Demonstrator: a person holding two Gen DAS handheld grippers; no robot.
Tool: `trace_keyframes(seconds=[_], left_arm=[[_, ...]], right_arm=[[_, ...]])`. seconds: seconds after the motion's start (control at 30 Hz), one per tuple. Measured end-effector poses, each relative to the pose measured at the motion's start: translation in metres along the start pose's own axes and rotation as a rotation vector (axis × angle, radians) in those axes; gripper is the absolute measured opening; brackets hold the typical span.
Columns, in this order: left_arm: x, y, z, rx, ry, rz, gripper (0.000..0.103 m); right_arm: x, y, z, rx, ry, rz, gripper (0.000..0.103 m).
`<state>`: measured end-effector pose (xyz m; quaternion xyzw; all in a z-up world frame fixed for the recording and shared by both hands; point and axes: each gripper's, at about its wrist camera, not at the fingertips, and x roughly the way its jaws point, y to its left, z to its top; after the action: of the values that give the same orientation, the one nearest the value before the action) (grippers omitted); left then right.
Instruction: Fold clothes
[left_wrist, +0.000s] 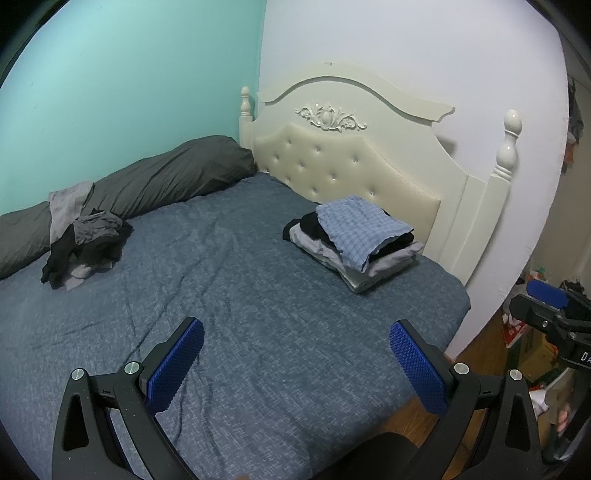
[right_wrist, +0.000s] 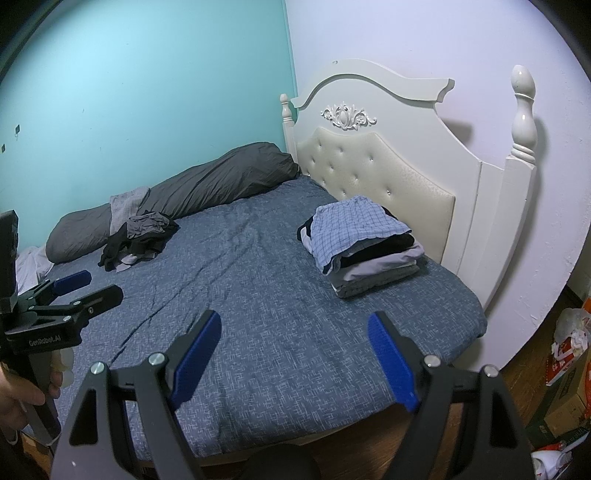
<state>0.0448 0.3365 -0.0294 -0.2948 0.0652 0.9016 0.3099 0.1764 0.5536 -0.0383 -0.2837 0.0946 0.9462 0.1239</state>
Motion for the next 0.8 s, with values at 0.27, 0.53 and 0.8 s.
trace_keyframes(seconds=[0.27, 0.53, 0.8], left_arm=[[0.0013, -0.0023, 0.0001, 0.008, 0.009, 0.000, 0.103], [-0.0014, -0.0049, -0.0013, 0.018, 0.004, -0.005, 0.103], [-0.0021, -0.0031, -0.0007, 0.015, -0.001, -0.014, 0.103]], right_arm=[[0.0002, 0.0001, 0.0002, 0.000, 0.001, 0.002, 0.083], [0.0007, 0.0005, -0.0006, 0.001, 0.001, 0.001, 0.083], [0.0007, 0.0004, -0.0015, 0.000, 0.002, 0.002, 0.083]])
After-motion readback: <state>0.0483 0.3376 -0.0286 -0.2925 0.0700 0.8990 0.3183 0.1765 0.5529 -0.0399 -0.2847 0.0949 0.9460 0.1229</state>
